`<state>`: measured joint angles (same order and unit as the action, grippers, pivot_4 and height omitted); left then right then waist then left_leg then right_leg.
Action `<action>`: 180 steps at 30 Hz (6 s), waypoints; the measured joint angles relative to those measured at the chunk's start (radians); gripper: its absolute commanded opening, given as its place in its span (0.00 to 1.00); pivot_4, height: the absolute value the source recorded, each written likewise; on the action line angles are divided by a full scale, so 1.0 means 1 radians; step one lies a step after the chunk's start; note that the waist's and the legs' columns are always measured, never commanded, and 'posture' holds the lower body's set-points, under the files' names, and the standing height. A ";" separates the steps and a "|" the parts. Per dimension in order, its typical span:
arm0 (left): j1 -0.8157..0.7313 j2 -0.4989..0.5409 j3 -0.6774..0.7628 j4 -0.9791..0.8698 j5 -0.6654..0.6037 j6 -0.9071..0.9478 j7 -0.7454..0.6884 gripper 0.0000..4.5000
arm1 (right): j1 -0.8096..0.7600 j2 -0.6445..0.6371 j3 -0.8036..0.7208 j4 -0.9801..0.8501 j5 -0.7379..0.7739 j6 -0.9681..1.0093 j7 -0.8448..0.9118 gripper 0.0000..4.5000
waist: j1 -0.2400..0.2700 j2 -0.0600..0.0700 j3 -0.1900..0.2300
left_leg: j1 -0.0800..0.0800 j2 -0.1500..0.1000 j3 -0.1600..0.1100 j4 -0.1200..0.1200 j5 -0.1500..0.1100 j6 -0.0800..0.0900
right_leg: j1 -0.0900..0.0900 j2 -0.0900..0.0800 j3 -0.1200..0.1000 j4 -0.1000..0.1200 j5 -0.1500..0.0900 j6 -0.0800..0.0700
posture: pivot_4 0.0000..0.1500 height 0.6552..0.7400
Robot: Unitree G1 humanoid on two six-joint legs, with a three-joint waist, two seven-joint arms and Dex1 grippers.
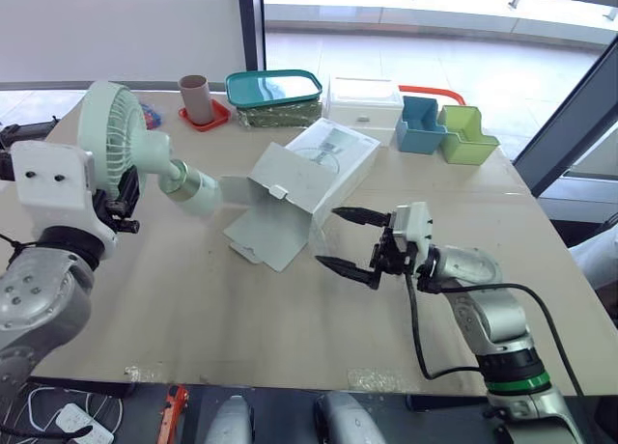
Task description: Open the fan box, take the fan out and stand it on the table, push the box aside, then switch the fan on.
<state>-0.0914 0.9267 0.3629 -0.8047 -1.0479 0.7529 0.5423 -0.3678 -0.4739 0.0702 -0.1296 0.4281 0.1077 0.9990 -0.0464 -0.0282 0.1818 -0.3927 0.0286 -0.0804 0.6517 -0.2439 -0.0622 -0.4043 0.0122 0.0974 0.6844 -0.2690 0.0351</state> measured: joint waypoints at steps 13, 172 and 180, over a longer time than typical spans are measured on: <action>-0.189 -0.014 -0.067 0.196 -0.050 0.128 -0.082 0.45 | 0.012 0.000 0.002 0.032 -0.007 -0.016 0.026 1.00 | 0.001 0.000 0.000 | -0.001 -0.001 0.000 0.000 0.000 0.000 | -0.001 0.000 0.000 0.000 0.000 0.000 | 1.00 1.00; -0.033 -0.398 -0.396 0.552 0.655 -0.514 -1.422 1.00 | -0.011 0.333 0.007 -0.114 -0.392 0.634 -0.867 0.01 | -0.003 0.000 -0.001 | -0.001 -0.001 0.002 -0.006 0.000 0.001 | -0.003 0.000 0.004 -0.002 -0.003 0.002 | 1.00 1.00; -0.054 -0.401 -0.402 0.560 0.655 -0.514 -1.426 1.00 | 0.164 0.204 -0.203 -0.295 -0.353 0.717 -0.844 0.01 | -0.002 0.000 -0.001 | 0.000 -0.001 0.002 -0.007 0.000 0.001 | -0.003 0.000 0.004 -0.003 -0.003 0.002 | 1.00 1.00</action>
<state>-0.1450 0.5262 -0.0396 -0.2448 -0.3930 0.2386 -0.8840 -0.2042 -0.2701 -0.1326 -0.4242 0.0752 0.8244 0.1547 -0.0482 -0.0278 0.1812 -0.3931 0.0276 -0.0782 0.6444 -0.2441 -0.0614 -0.4071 0.0123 0.1016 0.6817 -0.2722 0.0372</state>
